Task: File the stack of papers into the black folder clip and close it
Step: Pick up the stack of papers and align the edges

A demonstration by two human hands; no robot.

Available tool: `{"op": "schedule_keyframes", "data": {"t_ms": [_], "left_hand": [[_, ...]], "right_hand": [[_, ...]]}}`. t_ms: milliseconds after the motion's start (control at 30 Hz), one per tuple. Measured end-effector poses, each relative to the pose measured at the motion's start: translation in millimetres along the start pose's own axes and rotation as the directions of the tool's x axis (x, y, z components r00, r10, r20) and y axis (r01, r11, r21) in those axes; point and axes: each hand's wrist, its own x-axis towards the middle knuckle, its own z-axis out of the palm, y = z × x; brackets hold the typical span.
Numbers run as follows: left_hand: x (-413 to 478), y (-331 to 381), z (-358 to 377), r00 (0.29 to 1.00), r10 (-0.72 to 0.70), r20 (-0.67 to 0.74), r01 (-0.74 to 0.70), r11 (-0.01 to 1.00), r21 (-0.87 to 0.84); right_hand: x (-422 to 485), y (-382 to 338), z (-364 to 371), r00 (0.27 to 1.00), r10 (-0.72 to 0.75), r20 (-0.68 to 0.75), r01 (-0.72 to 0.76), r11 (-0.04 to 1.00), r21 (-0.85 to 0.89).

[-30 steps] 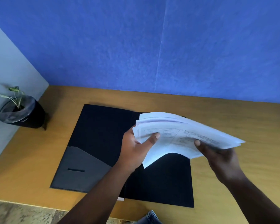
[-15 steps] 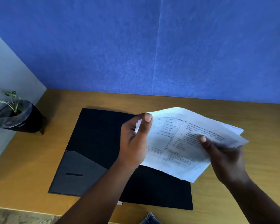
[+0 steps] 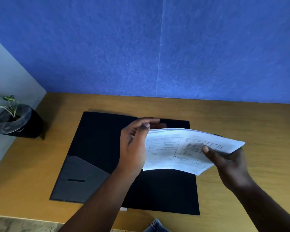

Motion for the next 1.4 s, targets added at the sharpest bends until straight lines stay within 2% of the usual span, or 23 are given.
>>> {"op": "schedule_keyframes", "data": {"t_ms": [200, 333, 433, 600, 767, 833, 933, 1000, 1133, 1200, 1267, 1400], "left_hand": [[-9, -9, -6, 0.99, -0.067, 0.126, 0.052, 0.991, 0.12], [-14, -12, -12, 0.978, 0.065, 0.198, -0.1, 0.98, 0.174], [-15, -15, -14, 0.981, 0.089, 0.172, -0.117, 0.98, 0.158], [-23, -53, -21, 0.978, -0.155, 0.141, 0.122, 0.967, 0.222], [-16, -66, -30, 0.977, -0.192, 0.088, 0.175, 0.969, 0.175], [-12, -66, -29, 0.972, -0.207, 0.11, 0.184, 0.965, 0.184], [-11, -72, -30, 0.939, -0.326, 0.11, 0.309, 0.94, 0.142], [-19, -84, -37, 0.9, -0.429, 0.072, 0.417, 0.898, 0.14], [-48, -114, -59, 0.805, -0.592, -0.039, 0.545, 0.712, 0.443], [-62, -124, -68, 0.768, -0.638, -0.057, 0.57, 0.641, 0.514], [-70, -127, -73, 0.746, -0.662, -0.078, 0.604, 0.621, 0.499], [-69, -134, -77, 0.75, -0.643, -0.154, 0.615, 0.593, 0.519]], "right_hand": [[-5, 11, 2, 0.999, 0.052, 0.004, -0.052, 0.998, 0.02], [-6, 6, 3, 1.0, 0.013, -0.029, -0.012, 1.0, 0.028], [-6, 11, 3, 0.999, 0.03, -0.017, -0.029, 0.999, 0.032], [-13, 46, 4, 0.984, 0.175, 0.03, -0.175, 0.985, -0.01], [-15, 59, -1, 0.982, 0.186, 0.032, -0.179, 0.973, -0.142], [-13, 62, -4, 0.979, 0.203, 0.001, -0.199, 0.963, -0.183], [-9, 66, -4, 0.969, 0.243, -0.051, -0.248, 0.954, -0.167], [-7, 75, -7, 0.945, 0.318, -0.072, -0.325, 0.94, -0.109], [-7, 99, -12, 0.877, 0.467, -0.115, -0.467, 0.884, 0.027], [-8, 111, -15, 0.846, 0.516, -0.132, -0.512, 0.857, 0.062], [-7, 123, -17, 0.818, 0.557, -0.14, -0.554, 0.83, 0.065], [-1, 137, -12, 0.798, 0.591, -0.12, -0.592, 0.805, 0.028]]}}
